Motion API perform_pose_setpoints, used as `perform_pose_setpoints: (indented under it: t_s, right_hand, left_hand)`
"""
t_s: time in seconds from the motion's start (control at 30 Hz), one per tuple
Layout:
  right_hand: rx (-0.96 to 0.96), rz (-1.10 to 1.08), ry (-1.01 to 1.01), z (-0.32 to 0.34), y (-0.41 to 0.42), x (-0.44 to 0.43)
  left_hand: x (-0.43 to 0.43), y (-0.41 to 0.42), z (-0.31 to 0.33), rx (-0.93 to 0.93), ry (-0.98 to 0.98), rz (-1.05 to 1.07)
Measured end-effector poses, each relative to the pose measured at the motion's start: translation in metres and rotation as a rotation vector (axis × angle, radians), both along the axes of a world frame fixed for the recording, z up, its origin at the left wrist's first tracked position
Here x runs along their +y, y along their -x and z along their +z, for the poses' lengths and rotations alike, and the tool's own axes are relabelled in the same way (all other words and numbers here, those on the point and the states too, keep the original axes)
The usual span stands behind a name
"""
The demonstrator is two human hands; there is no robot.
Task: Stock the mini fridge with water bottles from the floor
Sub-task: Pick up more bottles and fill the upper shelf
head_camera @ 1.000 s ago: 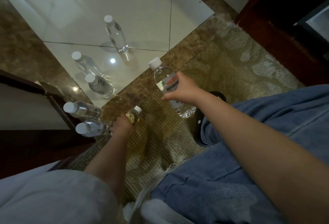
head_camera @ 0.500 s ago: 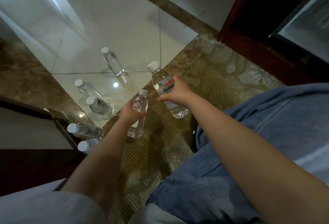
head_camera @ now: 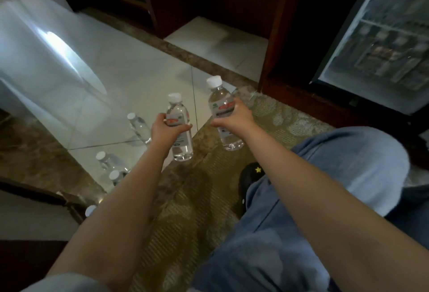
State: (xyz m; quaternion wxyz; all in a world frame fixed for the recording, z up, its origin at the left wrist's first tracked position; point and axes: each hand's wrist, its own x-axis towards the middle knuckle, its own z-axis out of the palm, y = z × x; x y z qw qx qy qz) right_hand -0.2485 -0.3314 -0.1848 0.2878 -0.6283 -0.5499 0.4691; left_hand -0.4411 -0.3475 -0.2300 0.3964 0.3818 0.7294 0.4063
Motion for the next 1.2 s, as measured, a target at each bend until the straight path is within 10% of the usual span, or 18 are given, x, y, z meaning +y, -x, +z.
perform_pose_setpoints:
  t_s: [0.67,1.2]
  right_hand:
    - [0.063,-0.424,-0.425,0.163,-0.169,0.017]
    - [-0.144,-0.672,-0.443,0.155,-0.349,0.066]
  left_hand:
    - [0.079,-0.176,0.193,-0.034,-0.463,-0.389]
    - [0.166,-0.385,0.189,-0.143,-0.475,-0.486]
